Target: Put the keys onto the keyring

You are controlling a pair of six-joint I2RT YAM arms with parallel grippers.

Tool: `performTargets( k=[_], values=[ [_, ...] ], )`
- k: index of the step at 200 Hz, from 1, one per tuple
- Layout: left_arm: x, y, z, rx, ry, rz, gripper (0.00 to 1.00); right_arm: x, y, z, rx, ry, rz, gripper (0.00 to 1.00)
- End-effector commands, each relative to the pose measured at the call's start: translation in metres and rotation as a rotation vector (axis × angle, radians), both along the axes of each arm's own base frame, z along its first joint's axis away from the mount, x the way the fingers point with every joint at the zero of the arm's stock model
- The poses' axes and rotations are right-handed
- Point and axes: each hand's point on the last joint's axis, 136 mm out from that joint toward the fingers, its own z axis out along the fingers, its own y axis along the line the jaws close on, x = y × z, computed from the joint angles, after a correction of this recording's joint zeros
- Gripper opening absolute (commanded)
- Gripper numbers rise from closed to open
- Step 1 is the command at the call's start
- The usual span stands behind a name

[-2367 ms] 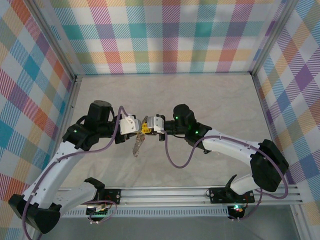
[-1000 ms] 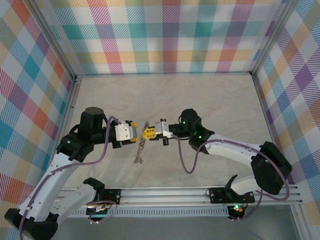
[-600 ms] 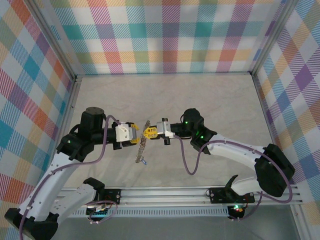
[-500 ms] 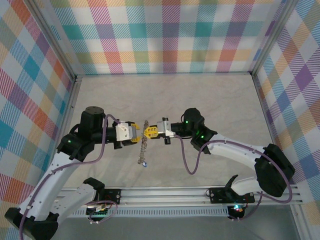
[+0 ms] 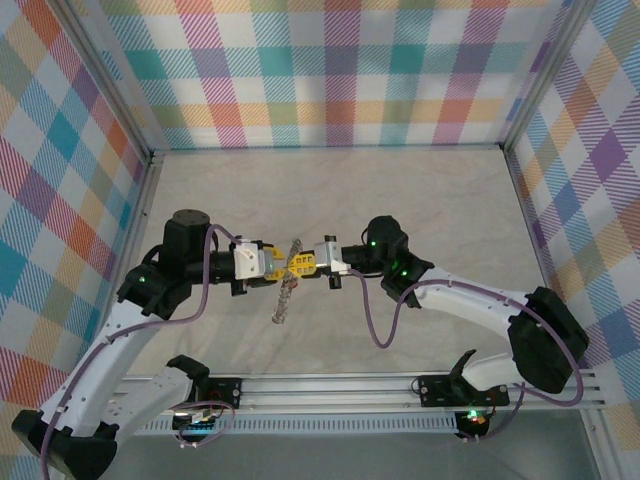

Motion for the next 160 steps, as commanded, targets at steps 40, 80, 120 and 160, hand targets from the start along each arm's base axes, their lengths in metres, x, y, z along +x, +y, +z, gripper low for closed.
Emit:
performTargets(
  k=[40, 80, 120, 160],
  values=[
    [0.002, -0.001, -0.004, 0.007, 0.002, -0.015, 0.23, -0.007, 0.004, 0.021, 0.044, -0.032, 0.06, 0.0],
    [0.006, 0.002, -0.009, 0.023, 0.01, 0.013, 0.2, -0.007, 0.007, 0.021, 0.041, -0.038, 0.048, 0.0],
    [0.015, 0.006, -0.016, 0.044, 0.035, 0.08, 0.17, -0.007, 0.013, 0.02, 0.04, -0.049, 0.028, 0.0],
    [0.024, 0.012, -0.019, 0.073, 0.027, 0.144, 0.0, -0.005, 0.017, 0.017, 0.037, -0.047, -0.001, 0.0]
  ],
)
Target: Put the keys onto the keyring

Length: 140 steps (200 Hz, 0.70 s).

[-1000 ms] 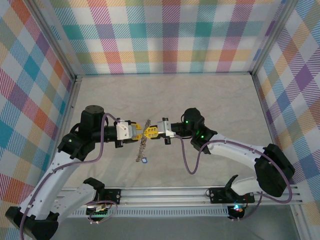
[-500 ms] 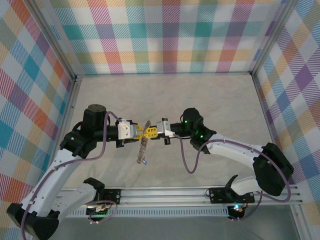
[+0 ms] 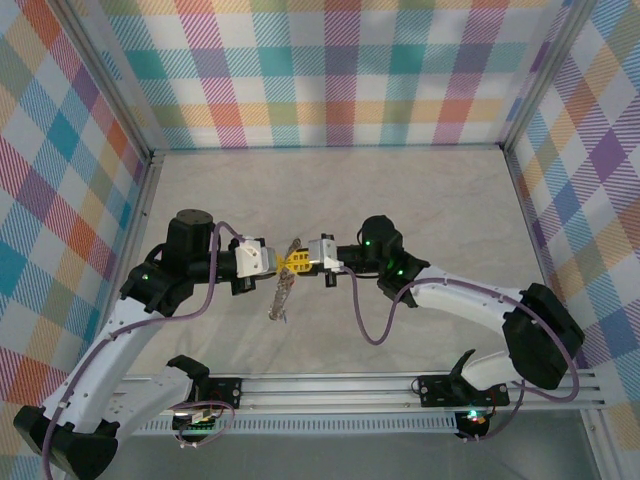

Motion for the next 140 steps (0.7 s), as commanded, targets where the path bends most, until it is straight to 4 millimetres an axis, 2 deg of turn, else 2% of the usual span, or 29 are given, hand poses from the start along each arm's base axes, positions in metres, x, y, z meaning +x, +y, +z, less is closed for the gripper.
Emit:
performTargets(
  k=[1, 40, 81, 117, 140],
  values=[
    [0.014, 0.007, -0.007, 0.032, -0.004, 0.081, 0.0, -0.017, 0.009, 0.027, 0.067, -0.072, 0.062, 0.0],
    [0.019, 0.013, -0.008, 0.056, -0.018, 0.127, 0.0, -0.008, 0.004, 0.013, -0.002, -0.089, -0.01, 0.0],
    [0.024, 0.014, -0.01, 0.074, 0.008, 0.144, 0.0, 0.001, 0.002, 0.007, -0.045, -0.114, -0.072, 0.01],
    [0.035, 0.014, -0.009, 0.079, 0.114, 0.21, 0.0, 0.007, 0.011, -0.002, -0.117, -0.221, -0.145, 0.0],
    [0.038, 0.01, -0.013, 0.082, 0.206, 0.218, 0.0, 0.02, 0.013, -0.004, -0.141, -0.323, -0.241, 0.0]
  ],
)
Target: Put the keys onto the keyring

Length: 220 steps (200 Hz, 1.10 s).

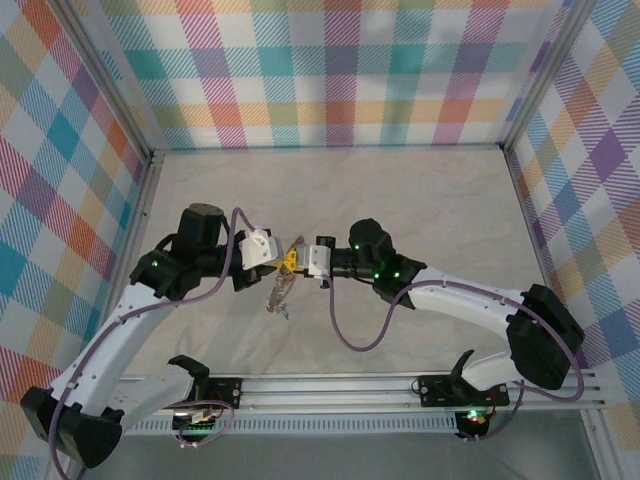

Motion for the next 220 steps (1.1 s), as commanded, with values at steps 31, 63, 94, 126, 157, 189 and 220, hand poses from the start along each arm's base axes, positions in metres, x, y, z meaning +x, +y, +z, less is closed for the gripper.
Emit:
performTargets(
  k=[31, 63, 94, 126, 157, 189, 220],
  values=[
    [0.015, -0.001, 0.02, -0.087, 0.139, 0.081, 0.0, 0.009, 0.003, 0.019, -0.073, -0.344, -0.113, 0.06],
    [0.019, -0.006, 0.026, -0.142, 0.202, 0.07, 0.0, 0.017, -0.001, 0.018, -0.119, -0.433, -0.157, 0.07],
    [0.021, -0.008, 0.029, -0.178, 0.22, 0.052, 0.0, 0.016, -0.002, 0.019, -0.111, -0.435, -0.157, 0.0],
    [0.012, 0.003, 0.034, -0.179, 0.107, 0.008, 0.15, 0.005, -0.01, 0.029, -0.023, -0.34, -0.113, 0.0],
    [-0.003, 0.006, 0.034, -0.173, 0.016, -0.054, 0.3, -0.007, -0.028, 0.049, 0.129, -0.133, 0.016, 0.0],
    [-0.01, -0.001, 0.041, -0.239, -0.027, -0.121, 0.33, -0.022, -0.039, 0.06, 0.185, 0.042, 0.2, 0.0],
    [-0.004, -0.003, 0.046, -0.274, -0.021, -0.101, 0.34, -0.022, -0.037, 0.055, 0.162, 0.169, 0.248, 0.0]
  ],
)
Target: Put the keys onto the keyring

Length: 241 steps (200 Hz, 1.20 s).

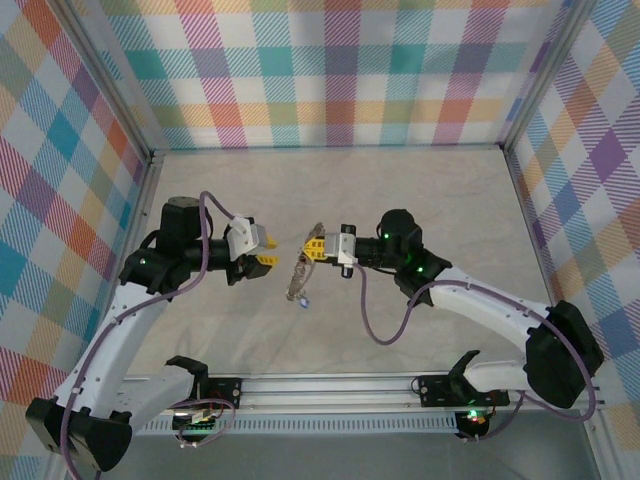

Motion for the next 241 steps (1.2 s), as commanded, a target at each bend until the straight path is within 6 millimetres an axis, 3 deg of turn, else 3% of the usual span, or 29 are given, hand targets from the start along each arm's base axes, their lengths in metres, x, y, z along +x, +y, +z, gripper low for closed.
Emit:
performTargets(
  k=[1, 47, 101, 241],
  values=[
    [0.001, -0.005, 0.013, -0.064, -0.036, -0.03, 0.34, -0.022, 0.005, 0.021, 0.045, 0.113, 0.166, 0.0],
    [0.004, -0.008, 0.005, -0.113, -0.034, 0.0, 0.35, -0.025, 0.011, 0.018, 0.046, 0.19, 0.226, 0.0],
    [-0.007, -0.017, -0.001, -0.133, -0.054, -0.065, 0.33, -0.02, 0.018, 0.018, 0.06, 0.209, 0.237, 0.0],
    [-0.009, -0.025, -0.005, -0.11, -0.059, -0.112, 0.21, -0.016, 0.023, 0.02, 0.085, 0.214, 0.239, 0.0]
  ],
)
